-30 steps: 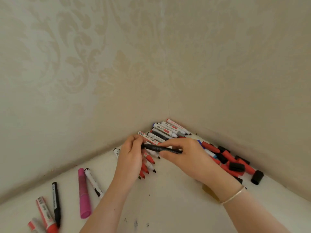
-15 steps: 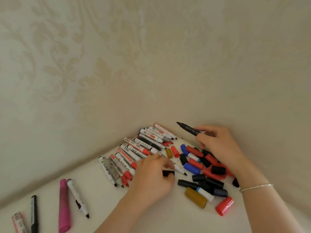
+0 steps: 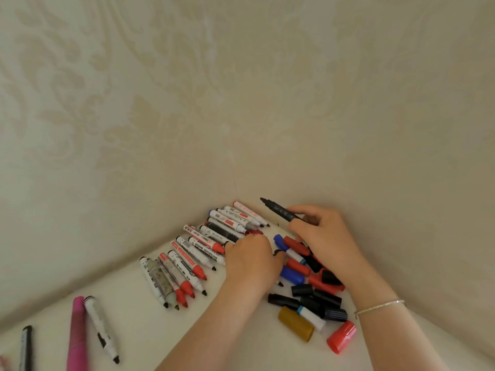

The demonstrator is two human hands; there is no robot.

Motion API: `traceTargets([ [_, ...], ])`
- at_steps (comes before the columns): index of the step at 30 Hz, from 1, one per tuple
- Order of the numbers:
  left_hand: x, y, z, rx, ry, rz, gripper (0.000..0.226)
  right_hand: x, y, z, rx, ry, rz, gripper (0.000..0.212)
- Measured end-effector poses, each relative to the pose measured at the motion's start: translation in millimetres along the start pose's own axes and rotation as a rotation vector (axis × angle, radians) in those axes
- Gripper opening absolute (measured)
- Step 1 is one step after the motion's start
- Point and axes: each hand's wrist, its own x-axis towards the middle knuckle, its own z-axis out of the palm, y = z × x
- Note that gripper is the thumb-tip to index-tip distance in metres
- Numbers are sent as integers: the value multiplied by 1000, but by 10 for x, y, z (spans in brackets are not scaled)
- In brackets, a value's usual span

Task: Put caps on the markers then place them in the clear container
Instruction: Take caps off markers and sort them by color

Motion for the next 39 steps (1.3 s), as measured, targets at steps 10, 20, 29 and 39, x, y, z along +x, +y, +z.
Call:
traceTargets([
  [10,53,-102,-233,-663,38,16,12,-19,0,-34,32,29,-52,31],
  [20,85,-452,-609,-1321,-46,46,21,-77,-108,-65,17,40,-67,32],
  [29,105,-486,-591,-1353,-91,96,21,-61,-52,-55,-65,-4,-42,32],
  [39,77,-514,-683,-1210,-178,214,20,-48,-15,46,-140,4,-210,25],
])
